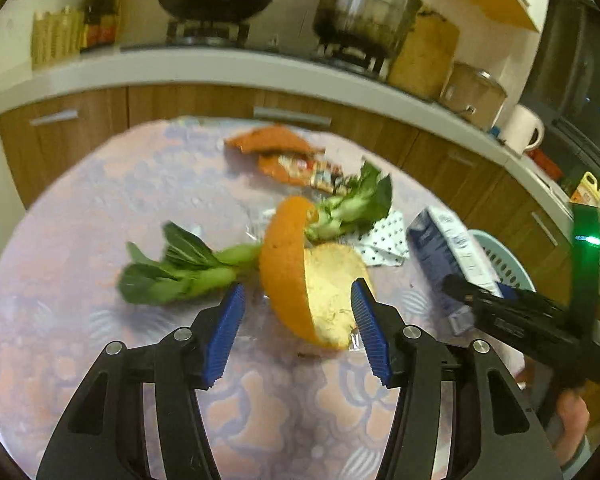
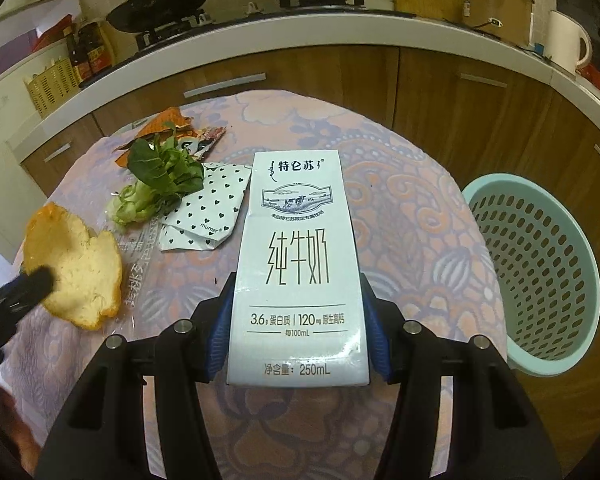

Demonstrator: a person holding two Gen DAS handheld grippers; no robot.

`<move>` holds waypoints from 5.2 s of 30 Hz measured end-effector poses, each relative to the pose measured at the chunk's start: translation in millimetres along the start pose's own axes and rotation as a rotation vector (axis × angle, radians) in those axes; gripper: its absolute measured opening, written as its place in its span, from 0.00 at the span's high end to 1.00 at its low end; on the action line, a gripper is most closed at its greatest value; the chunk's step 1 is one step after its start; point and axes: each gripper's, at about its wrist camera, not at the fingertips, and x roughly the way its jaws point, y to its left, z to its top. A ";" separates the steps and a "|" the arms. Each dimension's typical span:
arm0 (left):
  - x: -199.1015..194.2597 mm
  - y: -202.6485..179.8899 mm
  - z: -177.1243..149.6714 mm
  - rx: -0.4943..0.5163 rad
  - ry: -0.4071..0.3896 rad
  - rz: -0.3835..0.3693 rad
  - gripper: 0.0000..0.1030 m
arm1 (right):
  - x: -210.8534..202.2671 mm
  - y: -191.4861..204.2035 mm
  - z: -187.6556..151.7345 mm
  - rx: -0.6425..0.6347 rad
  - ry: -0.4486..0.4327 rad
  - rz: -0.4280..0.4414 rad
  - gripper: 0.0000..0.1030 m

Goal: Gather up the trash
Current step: 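Grasp the white milk carton with the right gripper while left gripper holds orange peel, then carry the milk carton and orange peel over the blue basket and release both, then move the left gripper to the bok choy stalk and close on it, then grasp the second bok choy with the right gripper while left gripper holds its bok choy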

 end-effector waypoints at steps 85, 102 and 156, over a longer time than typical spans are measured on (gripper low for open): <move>14.7 -171.5 33.5 0.306 -0.126 -0.163 0.27 | -66.2 -144.9 15.5 0.181 -0.210 -0.003 0.44; -19.3 44.5 40.5 0.163 -0.042 0.040 0.24 | 2.2 16.9 15.7 -0.090 -0.097 0.186 0.45; -11.1 79.3 15.2 -0.007 -0.122 -0.070 0.64 | 73.4 99.8 84.8 0.054 0.125 0.242 0.50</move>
